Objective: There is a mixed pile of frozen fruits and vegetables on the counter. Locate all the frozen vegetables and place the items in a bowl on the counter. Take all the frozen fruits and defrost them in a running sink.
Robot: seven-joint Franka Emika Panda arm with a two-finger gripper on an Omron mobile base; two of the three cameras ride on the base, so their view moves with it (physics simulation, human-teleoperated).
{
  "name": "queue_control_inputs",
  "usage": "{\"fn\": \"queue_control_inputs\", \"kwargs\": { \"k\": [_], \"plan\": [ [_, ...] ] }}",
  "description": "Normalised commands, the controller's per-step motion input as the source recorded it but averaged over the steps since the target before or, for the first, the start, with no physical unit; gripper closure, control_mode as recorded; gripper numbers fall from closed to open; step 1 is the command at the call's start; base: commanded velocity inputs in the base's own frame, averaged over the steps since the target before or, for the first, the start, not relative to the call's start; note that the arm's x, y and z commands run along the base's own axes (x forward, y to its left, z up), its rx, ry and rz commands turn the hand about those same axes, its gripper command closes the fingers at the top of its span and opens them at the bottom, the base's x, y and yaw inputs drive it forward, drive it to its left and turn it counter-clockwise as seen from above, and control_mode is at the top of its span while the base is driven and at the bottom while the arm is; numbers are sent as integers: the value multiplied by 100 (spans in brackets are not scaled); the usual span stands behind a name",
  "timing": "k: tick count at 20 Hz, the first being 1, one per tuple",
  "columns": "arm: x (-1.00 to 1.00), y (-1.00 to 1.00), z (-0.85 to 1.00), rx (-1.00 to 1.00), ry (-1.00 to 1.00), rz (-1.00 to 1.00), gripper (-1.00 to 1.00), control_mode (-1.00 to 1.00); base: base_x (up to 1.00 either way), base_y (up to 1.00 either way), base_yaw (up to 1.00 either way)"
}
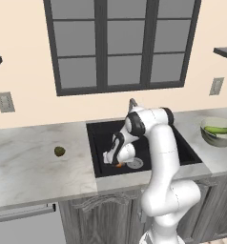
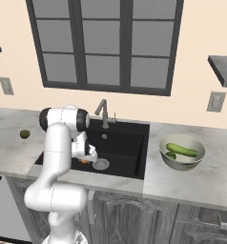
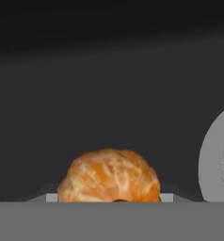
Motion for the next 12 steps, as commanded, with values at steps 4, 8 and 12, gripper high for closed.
{"fn": "queue_control_inputs", "kwargs": {
  "k": [4,8,12],
  "plan": [
    [8,-1,-8,0,-1,0,-100,-100,0,0,0],
    [-1,0,3,0,1,0,-100,-100,0,0,0],
    [-1,0,22,-1,2,-1,-100,-100,0,0,0]
  ]
}}
